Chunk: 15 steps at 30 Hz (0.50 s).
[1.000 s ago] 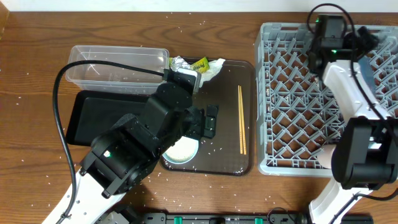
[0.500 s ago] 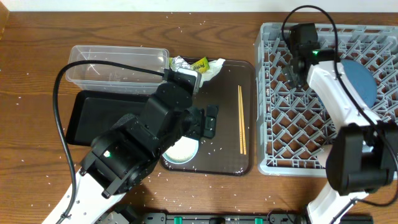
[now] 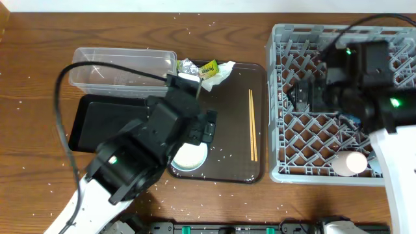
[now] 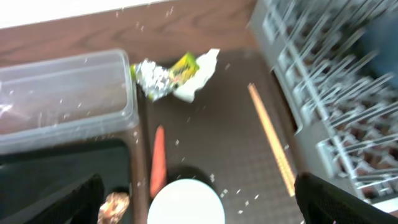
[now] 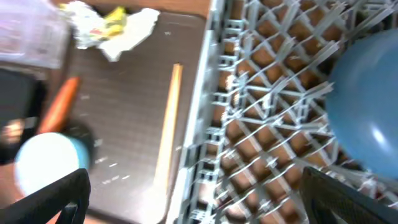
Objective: Sort waste into correct bins and load items into the dishwasher rack
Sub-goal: 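Place the blue plate upright in the rack's back with the right gripper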
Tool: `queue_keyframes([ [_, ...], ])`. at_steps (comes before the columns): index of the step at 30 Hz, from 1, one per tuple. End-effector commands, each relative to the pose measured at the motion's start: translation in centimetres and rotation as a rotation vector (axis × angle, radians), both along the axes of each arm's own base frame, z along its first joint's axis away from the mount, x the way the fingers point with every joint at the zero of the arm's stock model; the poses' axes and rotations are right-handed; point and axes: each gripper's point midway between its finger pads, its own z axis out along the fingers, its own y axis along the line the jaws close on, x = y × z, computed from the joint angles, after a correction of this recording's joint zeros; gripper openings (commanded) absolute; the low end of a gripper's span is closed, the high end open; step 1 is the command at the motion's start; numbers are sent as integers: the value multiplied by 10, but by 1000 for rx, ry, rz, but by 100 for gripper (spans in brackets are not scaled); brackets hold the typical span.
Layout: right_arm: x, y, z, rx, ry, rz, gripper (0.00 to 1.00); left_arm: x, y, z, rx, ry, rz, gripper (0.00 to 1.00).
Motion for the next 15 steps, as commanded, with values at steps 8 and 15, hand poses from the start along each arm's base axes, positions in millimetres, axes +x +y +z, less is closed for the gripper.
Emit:
queue_keyframes([
  [8,-43,-47,36,78,-44,-343,99,1,7,-90,150,359,85,91],
  [15,-56,-86,40,75,-58,-501,99,-33,-5,-169,178,663,62,77],
])
